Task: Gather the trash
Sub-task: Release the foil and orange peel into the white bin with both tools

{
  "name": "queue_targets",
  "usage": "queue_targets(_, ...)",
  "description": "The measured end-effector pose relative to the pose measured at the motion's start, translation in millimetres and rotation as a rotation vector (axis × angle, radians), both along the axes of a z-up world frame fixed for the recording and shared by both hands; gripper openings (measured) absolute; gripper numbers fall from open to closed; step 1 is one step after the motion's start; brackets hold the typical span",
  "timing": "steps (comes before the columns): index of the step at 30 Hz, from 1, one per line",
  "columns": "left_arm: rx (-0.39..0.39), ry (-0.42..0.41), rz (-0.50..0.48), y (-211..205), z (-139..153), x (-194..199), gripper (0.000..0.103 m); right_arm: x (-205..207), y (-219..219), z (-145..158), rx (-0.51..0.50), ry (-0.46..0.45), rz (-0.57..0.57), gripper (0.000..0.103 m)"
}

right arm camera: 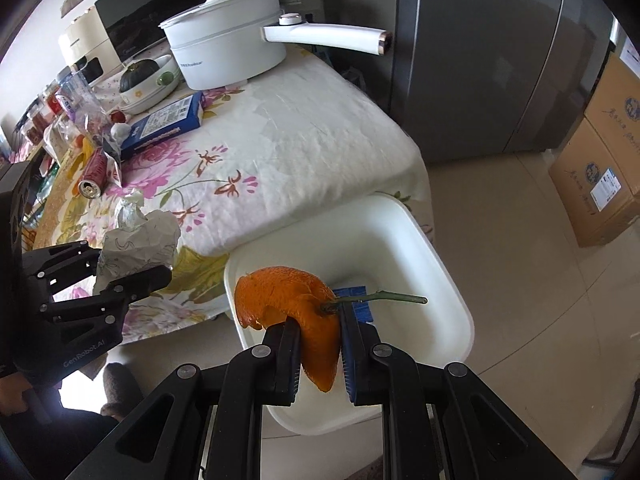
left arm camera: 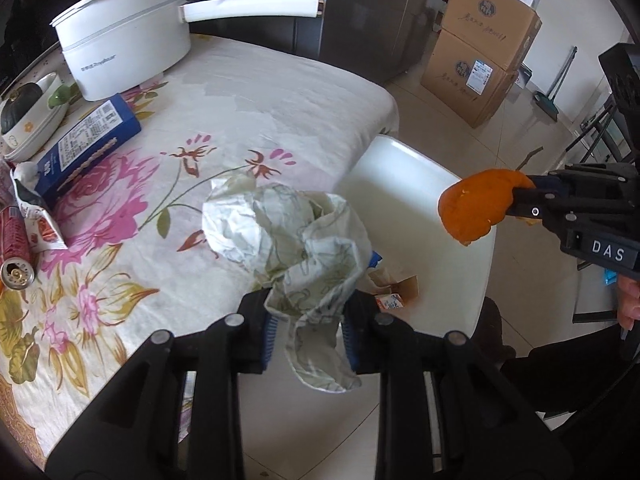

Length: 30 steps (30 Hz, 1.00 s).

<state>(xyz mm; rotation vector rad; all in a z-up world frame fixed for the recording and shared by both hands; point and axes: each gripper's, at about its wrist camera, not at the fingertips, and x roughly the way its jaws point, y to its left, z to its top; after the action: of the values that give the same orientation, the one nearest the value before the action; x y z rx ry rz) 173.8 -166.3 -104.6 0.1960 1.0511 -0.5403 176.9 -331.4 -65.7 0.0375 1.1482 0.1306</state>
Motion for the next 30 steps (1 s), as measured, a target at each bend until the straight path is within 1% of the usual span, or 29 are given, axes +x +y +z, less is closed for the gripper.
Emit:
queue_targets(6,0.007,0.014,-0.047,-29,-8,-1,0.031,-4,-23,-6,-0.006,0.022,-0.028,0.018)
queue_targets(8,0.013,0.016,-0.047,-36,-11,-1,0.046,-6,-26,-5,-0.004,0.023,-0.031,0.018)
queue_targets(9,0.022,0.01,-0.042,-38,-12,-1,0.062,-6,-27,-5,-0.006,0.023,-0.033,0.018)
queue_targets(10,0.038,-0.008,-0.033,-40,-12,-1,0.072,-7,-29,-5,-0.005,0.023,-0.034,0.018)
queue_targets(11,0.061,-0.027,-0.03,-42,-12,-2,0.075,-7,-31,-4,-0.005,0.024,-0.036,0.018)
queue_targets(13,0.092,-0.042,-0.032,-44,-13,0,0.078,-7,-33,-5,-0.005,0.025,-0.04,0.018)
queue_targets(15,0.111,-0.039,-0.025,-42,-16,2,0.081,-8,-36,-5,-0.009,0.027,-0.044,0.018)
queue_targets(22,0.114,-0.024,0.015,-27,-17,5,0.082,-8,-38,-7,-0.013,0.035,-0.053,0.018)
queue_targets(25,0.117,-0.028,0.023,-23,-15,5,0.083,-7,-39,-7,-0.001,0.038,-0.068,0.022)
queue_targets(27,0.122,-0.029,0.026,-19,-14,4,0.083,-5,-40,-7,0.011,0.048,-0.085,0.037)
queue_targets(28,0.124,-0.027,0.027,-18,-14,5,0.083,-5,-41,-6,0.017,0.044,-0.096,0.055)
queue_targets(29,0.127,-0.026,0.029,-15,-14,5,0.083,-5,-42,-4,0.027,0.031,-0.106,0.067)
queue_targets(30,0.13,-0.026,0.031,-14,-14,5,0.083,-6,-42,-1,0.034,0.022,-0.108,0.068)
